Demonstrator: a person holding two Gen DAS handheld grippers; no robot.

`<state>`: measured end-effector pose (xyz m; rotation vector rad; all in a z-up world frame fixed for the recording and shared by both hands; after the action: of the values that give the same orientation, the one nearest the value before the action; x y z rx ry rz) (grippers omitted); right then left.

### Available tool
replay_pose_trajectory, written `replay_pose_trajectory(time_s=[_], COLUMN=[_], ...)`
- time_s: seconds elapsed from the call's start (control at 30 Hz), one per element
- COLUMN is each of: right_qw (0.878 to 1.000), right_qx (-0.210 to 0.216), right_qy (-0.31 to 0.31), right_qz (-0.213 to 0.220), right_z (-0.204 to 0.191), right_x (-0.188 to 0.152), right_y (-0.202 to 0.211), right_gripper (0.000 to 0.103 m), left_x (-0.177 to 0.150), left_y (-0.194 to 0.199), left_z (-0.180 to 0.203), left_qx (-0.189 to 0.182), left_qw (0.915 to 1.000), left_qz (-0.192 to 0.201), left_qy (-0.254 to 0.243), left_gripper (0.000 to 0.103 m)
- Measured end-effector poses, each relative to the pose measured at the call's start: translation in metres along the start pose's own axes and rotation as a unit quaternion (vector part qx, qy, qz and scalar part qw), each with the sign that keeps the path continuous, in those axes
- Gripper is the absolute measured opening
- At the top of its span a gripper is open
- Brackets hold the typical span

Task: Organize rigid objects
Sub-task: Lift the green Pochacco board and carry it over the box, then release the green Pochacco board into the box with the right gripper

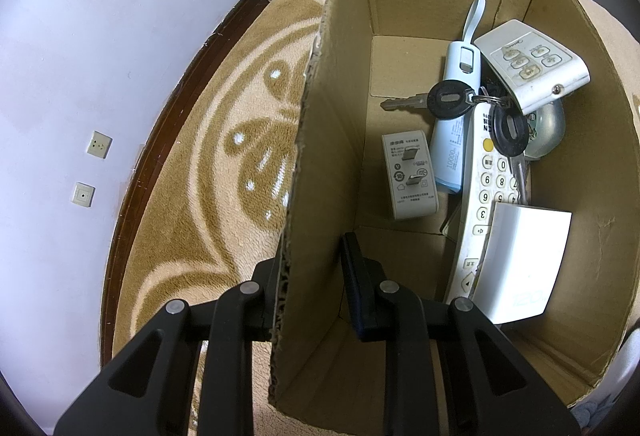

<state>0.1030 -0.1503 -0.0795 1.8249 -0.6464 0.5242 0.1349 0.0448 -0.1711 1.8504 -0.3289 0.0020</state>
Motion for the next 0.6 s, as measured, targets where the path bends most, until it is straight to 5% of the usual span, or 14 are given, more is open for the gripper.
replay_pose_trajectory(time_s=[0.6], right_qw=[0.997], right_qx=[0.052], right_qy=[-0.049], right_qz=[-0.041], right_z=[-0.007], right_x=[-0.022], right_y=[-0.035], right_gripper=[0.061], left_x=[0.0], left_y=[0.0], left_z=[0.0], left_qx=[0.0], left_qw=[1.0], left_qz=[0.0], left_qy=[0.001], left_gripper=[0.023])
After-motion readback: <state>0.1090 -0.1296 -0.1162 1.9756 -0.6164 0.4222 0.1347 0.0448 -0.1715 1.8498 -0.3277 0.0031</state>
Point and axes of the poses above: each gripper's, at about its wrist camera, not at the fingertips, and y roughly against the way its jaws point, z to its right, x to its top, the point moved 4 cm from there along -y, roughly the way its jaws point, and after that the axes turned 5 degrees about -z, right-handed, at the moved point
